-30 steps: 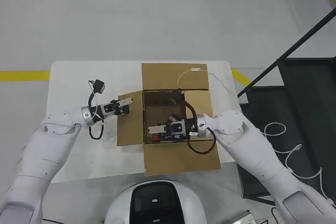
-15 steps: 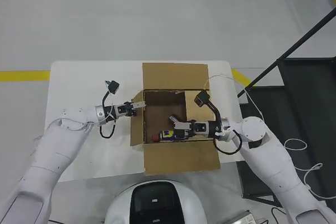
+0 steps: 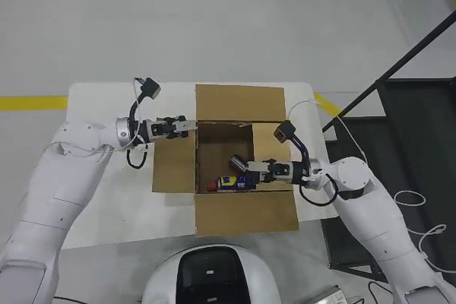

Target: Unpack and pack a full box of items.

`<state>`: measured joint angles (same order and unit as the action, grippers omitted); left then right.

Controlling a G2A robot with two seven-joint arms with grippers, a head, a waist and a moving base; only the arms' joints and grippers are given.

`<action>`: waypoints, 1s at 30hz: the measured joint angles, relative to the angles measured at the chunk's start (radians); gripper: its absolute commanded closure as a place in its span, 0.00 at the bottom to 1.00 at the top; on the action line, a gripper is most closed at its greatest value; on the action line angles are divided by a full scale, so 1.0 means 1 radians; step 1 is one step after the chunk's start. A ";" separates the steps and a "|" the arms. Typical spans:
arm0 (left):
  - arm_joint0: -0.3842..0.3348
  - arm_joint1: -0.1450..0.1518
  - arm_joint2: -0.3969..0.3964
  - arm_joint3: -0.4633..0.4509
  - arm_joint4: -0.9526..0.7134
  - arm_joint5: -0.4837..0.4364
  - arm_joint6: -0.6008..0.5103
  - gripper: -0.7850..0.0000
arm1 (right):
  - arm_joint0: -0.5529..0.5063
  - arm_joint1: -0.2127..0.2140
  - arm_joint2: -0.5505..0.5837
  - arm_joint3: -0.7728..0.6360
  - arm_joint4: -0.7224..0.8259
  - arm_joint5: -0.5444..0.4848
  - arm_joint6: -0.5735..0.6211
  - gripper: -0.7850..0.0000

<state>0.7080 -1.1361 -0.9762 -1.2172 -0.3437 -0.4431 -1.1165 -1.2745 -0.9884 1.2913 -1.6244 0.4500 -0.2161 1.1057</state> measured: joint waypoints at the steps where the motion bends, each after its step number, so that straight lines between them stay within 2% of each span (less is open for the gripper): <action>1: -0.010 -0.006 0.018 -0.017 0.011 0.014 0.002 0.00 | -0.011 0.002 0.013 0.004 0.001 -0.002 -0.002 0.00; 5: -0.053 -0.036 0.105 -0.022 0.037 0.054 0.023 0.00 | -0.049 0.010 0.060 0.013 0.009 -0.007 -0.011 0.00; 9: -0.095 -0.087 0.220 0.022 0.020 0.075 0.065 0.00 | -0.089 0.018 0.109 0.016 0.020 -0.015 -0.017 0.00; 13: -0.143 -0.152 0.335 0.105 -0.013 0.073 0.110 0.00 | -0.125 0.025 0.155 0.011 0.023 -0.020 -0.021 0.00; 20: -0.213 -0.251 0.438 0.286 -0.051 0.041 0.199 0.00 | -0.158 0.031 0.188 0.000 0.010 -0.012 -0.026 0.00; 30: -0.216 -0.255 0.442 0.294 -0.052 0.039 0.193 0.00 | -0.160 0.032 0.189 0.002 0.006 -0.006 -0.026 0.00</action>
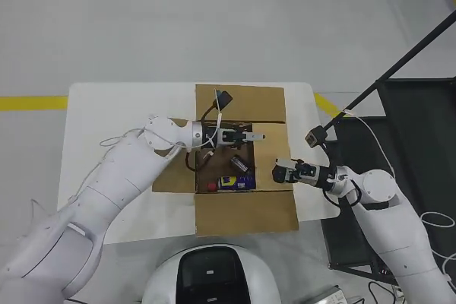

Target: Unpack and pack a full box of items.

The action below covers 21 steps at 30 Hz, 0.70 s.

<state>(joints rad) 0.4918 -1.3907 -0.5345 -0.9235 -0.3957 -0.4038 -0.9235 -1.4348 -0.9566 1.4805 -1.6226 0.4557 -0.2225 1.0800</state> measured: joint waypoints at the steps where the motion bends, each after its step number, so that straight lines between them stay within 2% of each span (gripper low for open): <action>1: 0.000 0.000 0.000 0.000 0.000 0.000 0.000 0.00 | 0.000 0.000 0.000 0.000 0.000 0.000 0.000 0.00; 6: 0.005 0.003 -0.023 -0.032 0.012 0.045 0.023 0.00 | 0.001 0.004 0.006 -0.025 -0.028 0.019 0.017 0.00; 9: 0.013 -0.007 -0.020 -0.029 0.011 0.081 0.036 0.00 | -0.014 0.011 0.049 -0.029 -0.021 0.011 0.045 0.00; 12: 0.016 -0.034 0.012 0.007 0.027 0.115 0.066 0.00 | -0.048 0.018 0.104 -0.026 0.027 0.004 0.085 0.00; 16: 0.005 -0.085 0.049 0.098 0.008 0.130 0.107 0.00 | -0.098 0.026 0.160 -0.032 0.060 0.009 0.138 0.00; 21: -0.026 -0.149 0.085 0.210 0.024 0.112 0.170 0.00 | -0.125 0.031 0.162 -0.045 0.047 0.031 0.171 0.00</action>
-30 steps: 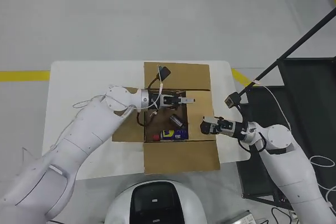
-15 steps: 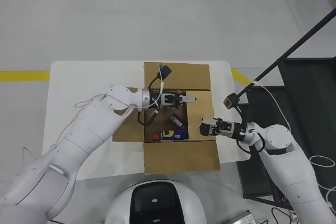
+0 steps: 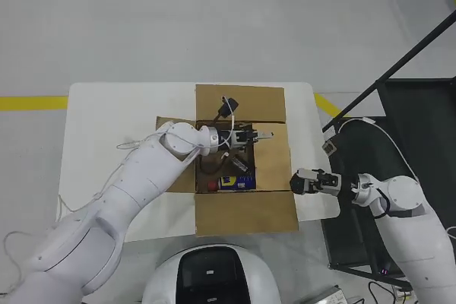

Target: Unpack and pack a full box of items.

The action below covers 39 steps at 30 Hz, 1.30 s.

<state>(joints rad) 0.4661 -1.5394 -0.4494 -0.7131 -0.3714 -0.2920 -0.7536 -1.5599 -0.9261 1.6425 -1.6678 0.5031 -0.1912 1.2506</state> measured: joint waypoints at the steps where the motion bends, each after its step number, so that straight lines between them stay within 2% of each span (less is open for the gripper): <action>1: -0.008 -0.015 0.006 0.025 0.001 -0.012 0.012 0.00 | -0.002 0.000 -0.008 -0.004 -0.006 0.005 0.004 0.00; 10: -0.057 -0.116 0.024 0.202 -0.009 -0.078 0.012 0.00 | 0.001 0.000 -0.064 -0.016 -0.024 0.023 0.027 0.00; 19: -0.065 -0.179 0.007 0.337 -0.040 -0.118 -0.005 0.00 | 0.024 -0.002 -0.117 -0.033 -0.021 0.048 0.035 0.00; 25: -0.077 -0.202 -0.028 0.376 -0.077 -0.211 -0.012 0.00 | 0.043 -0.004 -0.162 -0.045 -0.036 0.077 0.030 0.00; 29: -0.084 -0.206 -0.057 0.386 -0.109 -0.268 -0.041 0.00 | 0.059 -0.006 -0.194 -0.047 -0.051 0.092 0.031 0.00; 39: -0.090 -0.217 -0.105 0.331 -0.155 -0.316 -0.146 0.00 | 0.087 -0.008 -0.252 -0.050 -0.106 0.127 -0.012 0.00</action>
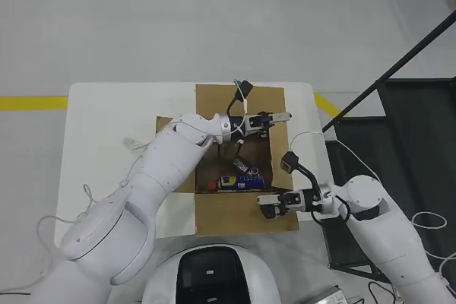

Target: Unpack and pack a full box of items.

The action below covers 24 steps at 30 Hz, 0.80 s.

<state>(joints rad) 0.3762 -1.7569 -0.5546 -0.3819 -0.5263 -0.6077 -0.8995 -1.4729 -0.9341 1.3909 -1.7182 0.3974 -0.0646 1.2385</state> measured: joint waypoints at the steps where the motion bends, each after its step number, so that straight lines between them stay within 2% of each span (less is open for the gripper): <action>1: 0.000 -0.002 -0.004 -0.006 -0.002 0.000 -0.011 0.00 | 0.001 -0.001 0.002 0.007 -0.002 -0.002 -0.025 0.00; 6: 0.001 -0.008 -0.016 -0.009 0.000 -0.004 -0.042 0.00 | -0.033 0.002 0.048 -0.006 0.023 -0.062 -0.090 0.00; 12: -0.001 0.001 -0.045 0.001 0.001 -0.040 -0.075 0.00 | -0.136 0.006 0.149 -0.059 0.064 -0.156 -0.188 0.00; 18: 0.004 0.034 -0.084 -0.006 0.026 -0.108 -0.111 0.00 | -0.240 0.002 0.232 -0.112 0.092 -0.276 -0.314 0.00; 24: 0.059 0.087 -0.135 -0.045 0.055 -0.173 -0.116 0.00 | -0.296 -0.008 0.298 -0.116 0.085 -0.353 -0.501 0.00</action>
<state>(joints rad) 0.4353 -1.6695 -0.6898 -0.4268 -0.4711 -0.7806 -1.0158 -1.7690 -0.9425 1.6887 -1.8345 0.4819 -0.4173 0.7379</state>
